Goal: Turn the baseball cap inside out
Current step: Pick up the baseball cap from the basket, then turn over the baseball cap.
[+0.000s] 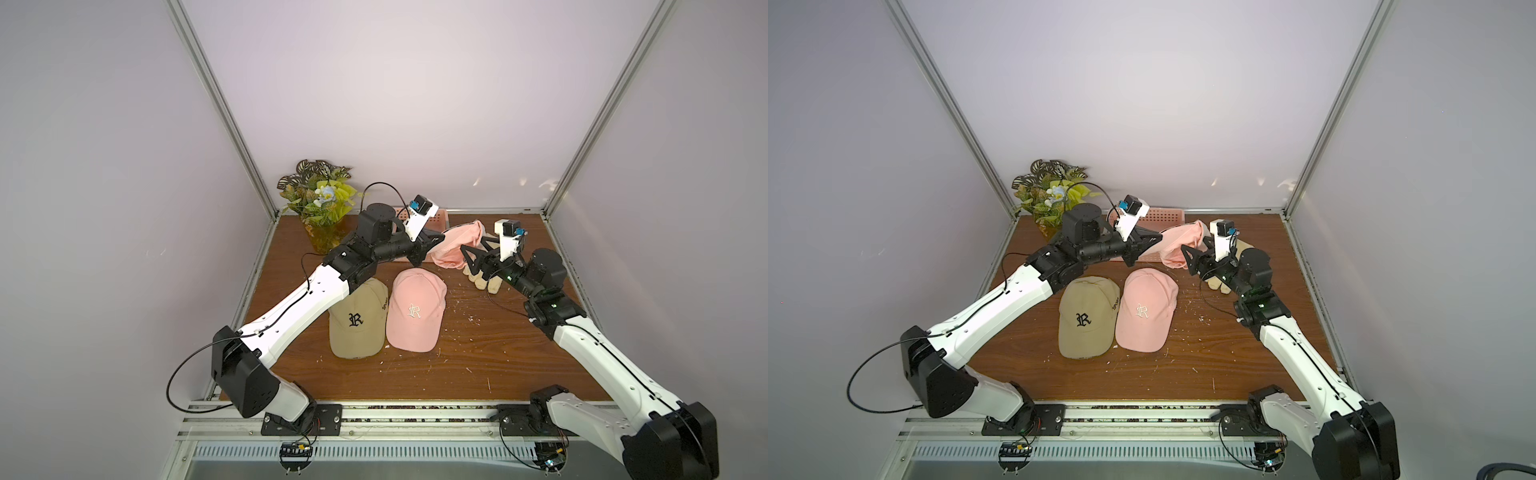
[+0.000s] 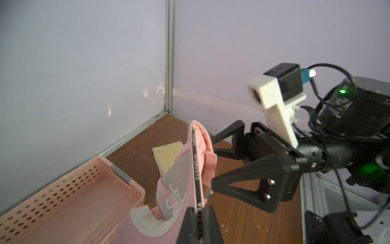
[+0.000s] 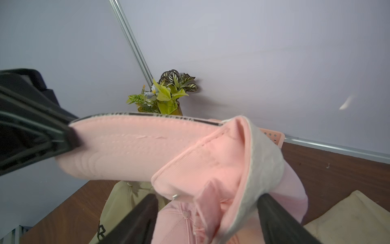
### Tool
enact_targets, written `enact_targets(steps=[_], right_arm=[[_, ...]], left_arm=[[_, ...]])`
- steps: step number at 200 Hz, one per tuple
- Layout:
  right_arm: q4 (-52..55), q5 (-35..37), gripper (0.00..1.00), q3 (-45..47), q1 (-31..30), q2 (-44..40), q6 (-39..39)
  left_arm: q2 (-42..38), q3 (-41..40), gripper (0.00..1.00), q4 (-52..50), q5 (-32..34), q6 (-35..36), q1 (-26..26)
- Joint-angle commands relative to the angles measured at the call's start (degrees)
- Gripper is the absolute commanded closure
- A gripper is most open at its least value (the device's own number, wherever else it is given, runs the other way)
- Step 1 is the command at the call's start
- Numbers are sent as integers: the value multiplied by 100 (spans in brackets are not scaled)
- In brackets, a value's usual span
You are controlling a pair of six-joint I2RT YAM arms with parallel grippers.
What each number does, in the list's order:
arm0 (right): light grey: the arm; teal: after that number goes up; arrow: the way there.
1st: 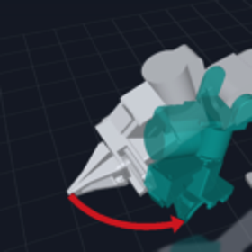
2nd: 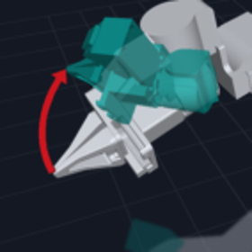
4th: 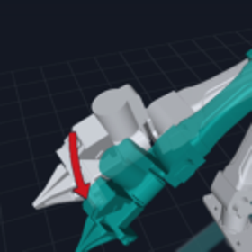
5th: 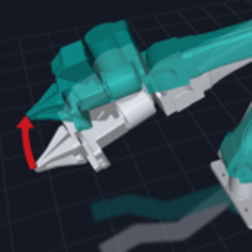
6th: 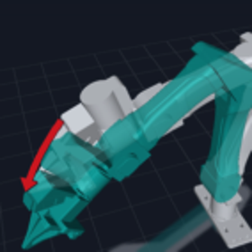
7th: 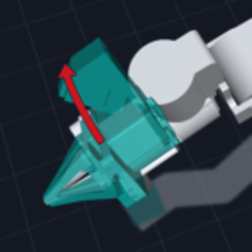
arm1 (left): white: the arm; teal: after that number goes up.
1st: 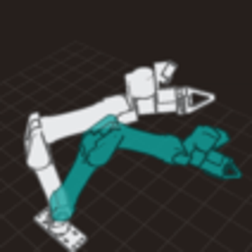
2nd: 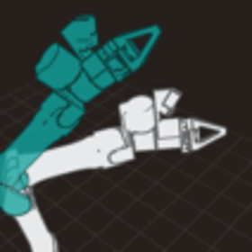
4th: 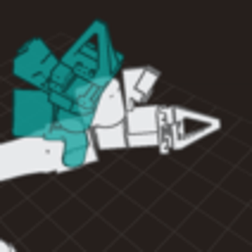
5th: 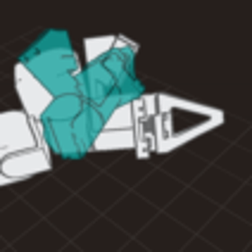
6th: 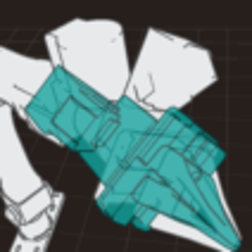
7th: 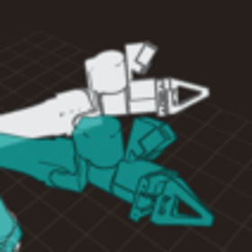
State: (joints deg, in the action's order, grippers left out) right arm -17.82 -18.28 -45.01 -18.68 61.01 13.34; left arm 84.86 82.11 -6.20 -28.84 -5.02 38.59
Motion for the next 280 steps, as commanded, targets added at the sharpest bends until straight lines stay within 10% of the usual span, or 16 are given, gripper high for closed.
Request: enact_targets(steps=[1, 48, 152, 197, 280], right_arm=[[-472, 139, 27, -239, -8, -96, -125], [-600, -336, 100, -186, -13, -351, -29], [-92, -421, 100, -592, -4, -617, 421], [162, -91, 100, -762, -13, -592, 560], [567, 701, 100, -1100, -116, -238, 1133]], left_arm=[[-180, -1, 100, 371, -1046, -236, 48], [-128, -206, 99, 660, -1376, -483, 40], [-289, -1535, 35, 1709, -783, -493, 43], [-993, -3054, 17, 4017, -552, -1375, 189], [-1303, -3988, 11, 5292, 1341, -1215, 1196]])
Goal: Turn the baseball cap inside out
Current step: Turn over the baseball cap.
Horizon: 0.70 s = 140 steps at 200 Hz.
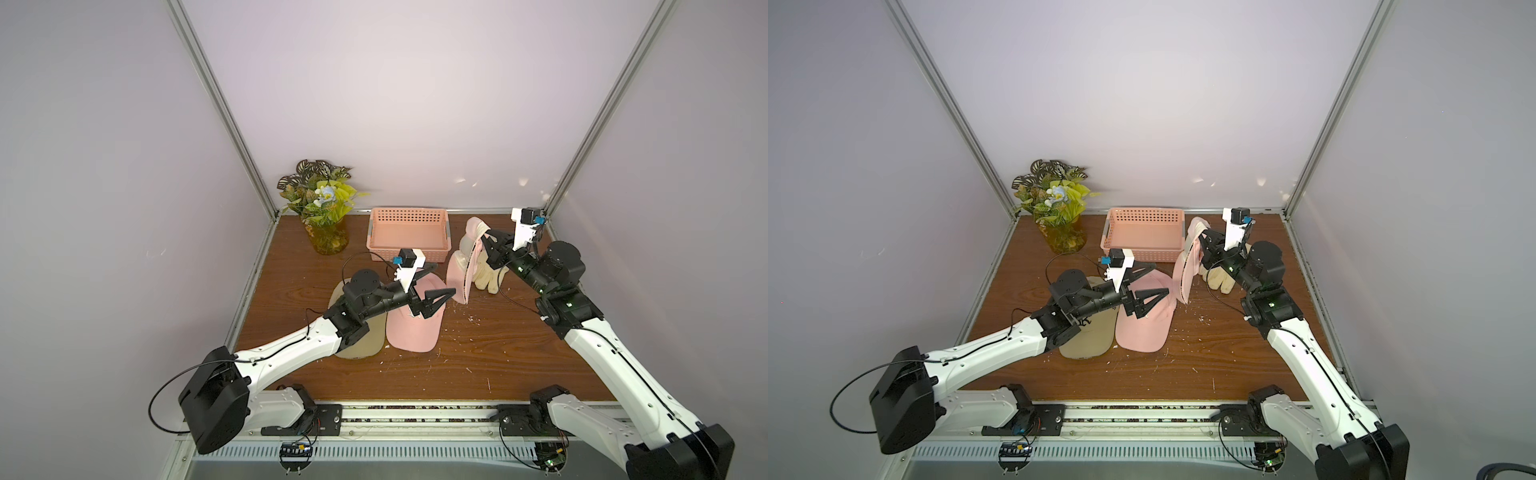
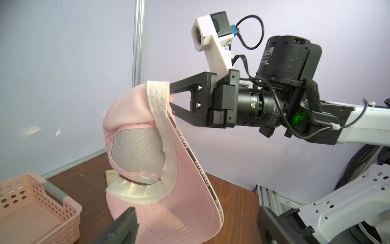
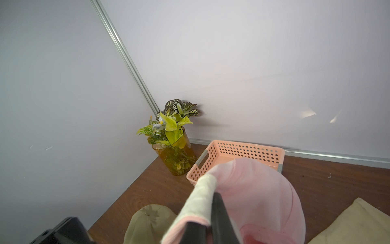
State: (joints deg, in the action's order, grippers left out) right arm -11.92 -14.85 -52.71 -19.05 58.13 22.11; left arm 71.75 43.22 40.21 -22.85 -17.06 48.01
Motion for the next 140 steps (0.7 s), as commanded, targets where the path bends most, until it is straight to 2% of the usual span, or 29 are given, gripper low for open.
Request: enact_targets(steps=[1, 48, 76, 111, 140], right_arm=[[-13, 363, 100, -338, -80, 55, 262], [44, 724, 100, -501, -246, 128, 407], [186, 812, 100, -689, -292, 202, 498], [250, 754, 100, -845, -332, 227, 732], [227, 625, 100, -864, -363, 217, 853]], left_arm=[[16, -93, 11, 658, 771, 0, 267], [537, 104, 13, 694, 2043, 245, 846], [832, 146, 15, 695, 2215, 172, 953], [1193, 33, 22, 975, 2800, 162, 1121], [1524, 204, 26, 1184, 2879, 465, 1120]])
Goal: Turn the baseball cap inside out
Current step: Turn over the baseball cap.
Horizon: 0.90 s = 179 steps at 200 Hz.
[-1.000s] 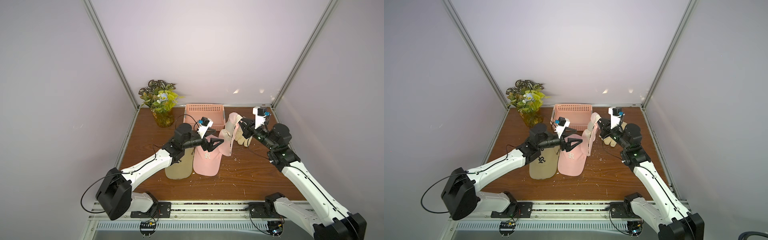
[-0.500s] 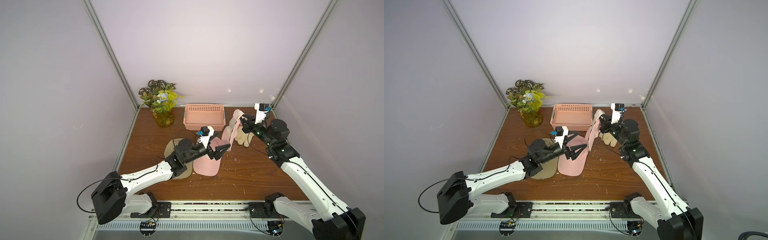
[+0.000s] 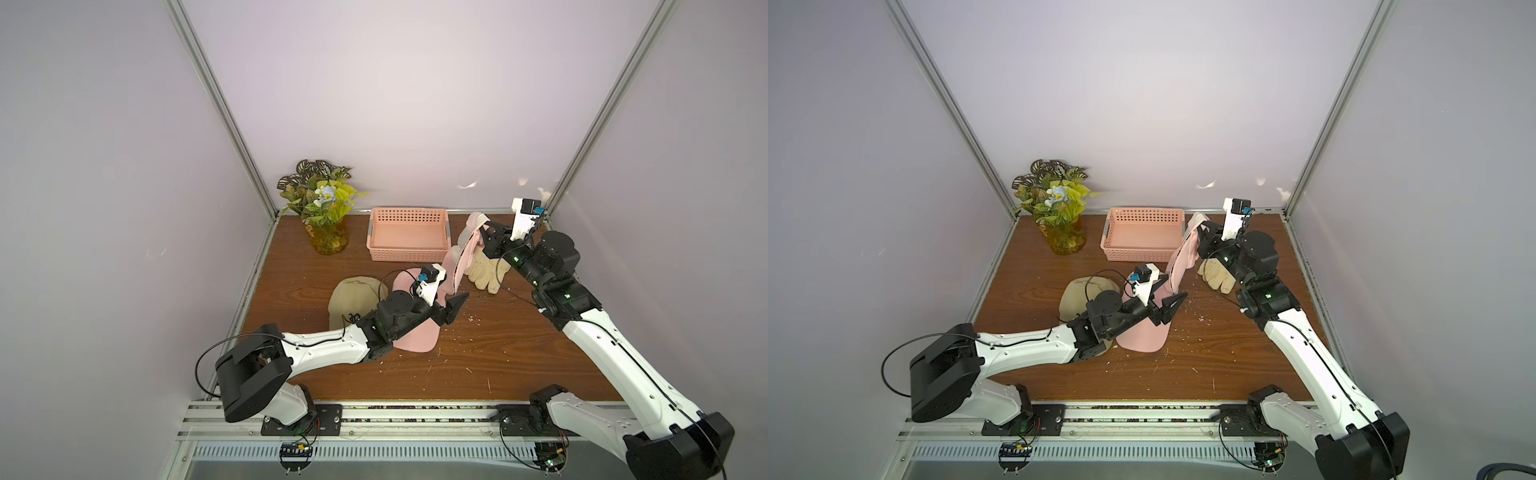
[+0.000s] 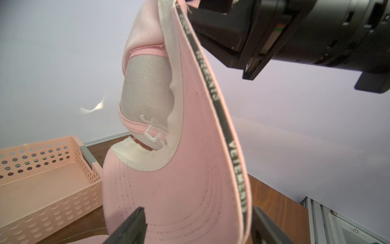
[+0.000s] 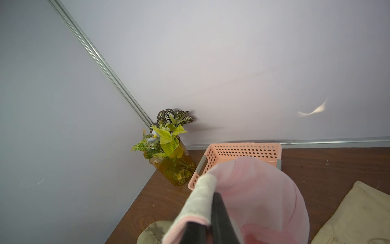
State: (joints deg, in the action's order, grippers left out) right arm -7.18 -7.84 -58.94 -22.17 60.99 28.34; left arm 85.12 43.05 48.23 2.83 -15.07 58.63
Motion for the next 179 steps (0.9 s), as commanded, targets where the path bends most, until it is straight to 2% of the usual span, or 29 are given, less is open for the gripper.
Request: enact_targets(steps=[1, 13, 35, 49, 59, 66, 86, 99, 140, 169, 179], right_arm=[[-248, -82, 100, -241, -50, -70, 232], [-218, -110, 100, -250, -59, -86, 253], [-149, -152, 100, -241, -59, -130, 260], [-106, -160, 100, -224, -59, -153, 230], [-60, -133, 100, -199, -59, -166, 160], [-1, -103, 100, -189, -59, -167, 79], [210, 47, 100, -96, -53, -169, -233], [367, 78, 100, -15, -24, -162, -478], [888, 497, 99, 128, 29, 34, -1165], [1391, 1885, 96, 128, 28, 283, -1615], [1517, 2479, 90, 152, 35, 341, -1683]], left_arm=[[196, 231, 27, 381, 321, 276, 59], [277, 294, 31, 459, 422, 405, 59], [356, 333, 49, 523, 651, 655, 61], [334, 293, 69, 566, 704, 798, 61], [257, 226, 91, 565, 782, 806, 57], [168, 162, 99, 568, 790, 836, 61], [-261, -105, 100, 513, 866, 798, 61], [-626, -135, 100, -15, 905, 576, 23], [-1549, 278, 100, -2288, -628, 100, -616], [-1977, 541, 100, -3415, -1012, 315, -772], [-2111, 587, 100, -3644, -1097, 402, -799]])
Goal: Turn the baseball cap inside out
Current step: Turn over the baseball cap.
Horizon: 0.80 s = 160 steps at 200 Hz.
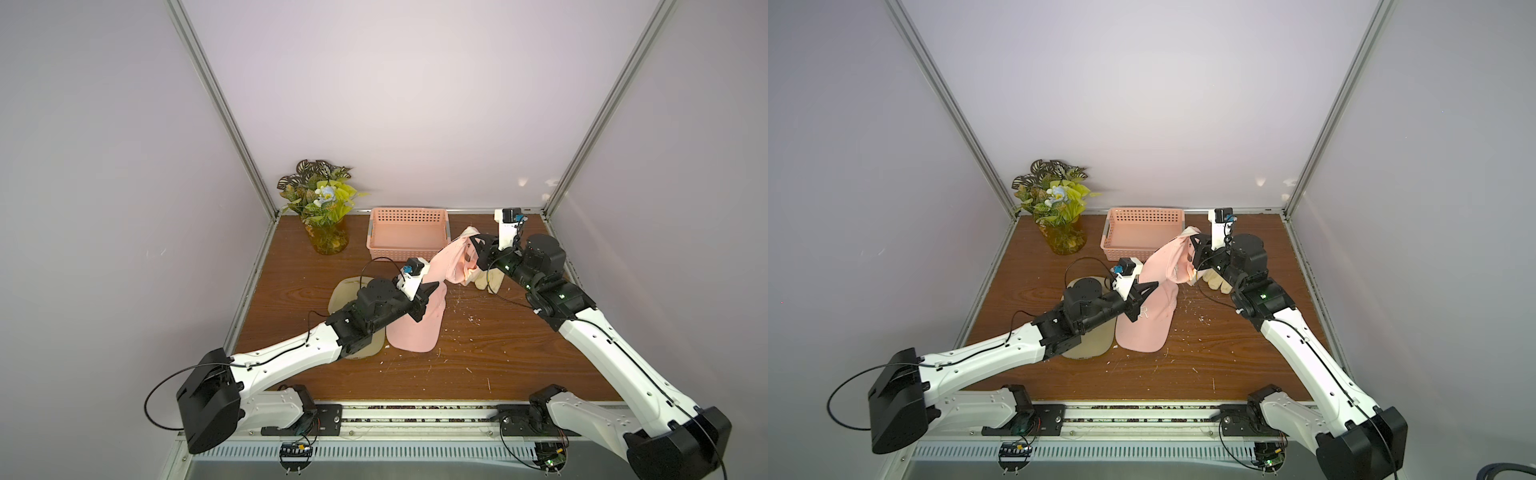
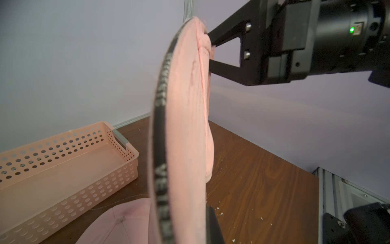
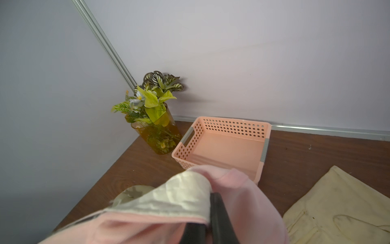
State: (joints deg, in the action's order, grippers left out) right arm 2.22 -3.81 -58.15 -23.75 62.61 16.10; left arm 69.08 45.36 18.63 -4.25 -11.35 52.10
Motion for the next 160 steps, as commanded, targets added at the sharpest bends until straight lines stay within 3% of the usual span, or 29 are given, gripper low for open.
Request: enact_targets(steps=[1, 25, 46, 61, 91, 127, 160], right_arm=[[591, 2134, 90, 75, 194, 185, -467], [707, 2948, 67, 142, 197, 230, -612], [738, 3115, 62, 161, 204, 159, -660], [688, 3050, 51, 189, 204, 65, -699], [507, 2241, 35, 239, 204, -242, -1036], [-7, 1135, 24, 655, 213, -924, -1468], [-286, 530, 17, 953, 213, -1511, -1617]], left_arm=[[-521, 353, 100, -702, -395, 38, -146], [-700, 436, 100, -1067, -499, -5, -170], [-704, 559, 100, -1284, -416, -142, -177], [-725, 564, 100, -1299, -157, -266, -182], [-703, 642, 100, -1307, -7, -405, -178], [-565, 834, 100, -1448, 691, -880, -191], [-273, 1123, 100, -1671, 732, -1103, -191]])
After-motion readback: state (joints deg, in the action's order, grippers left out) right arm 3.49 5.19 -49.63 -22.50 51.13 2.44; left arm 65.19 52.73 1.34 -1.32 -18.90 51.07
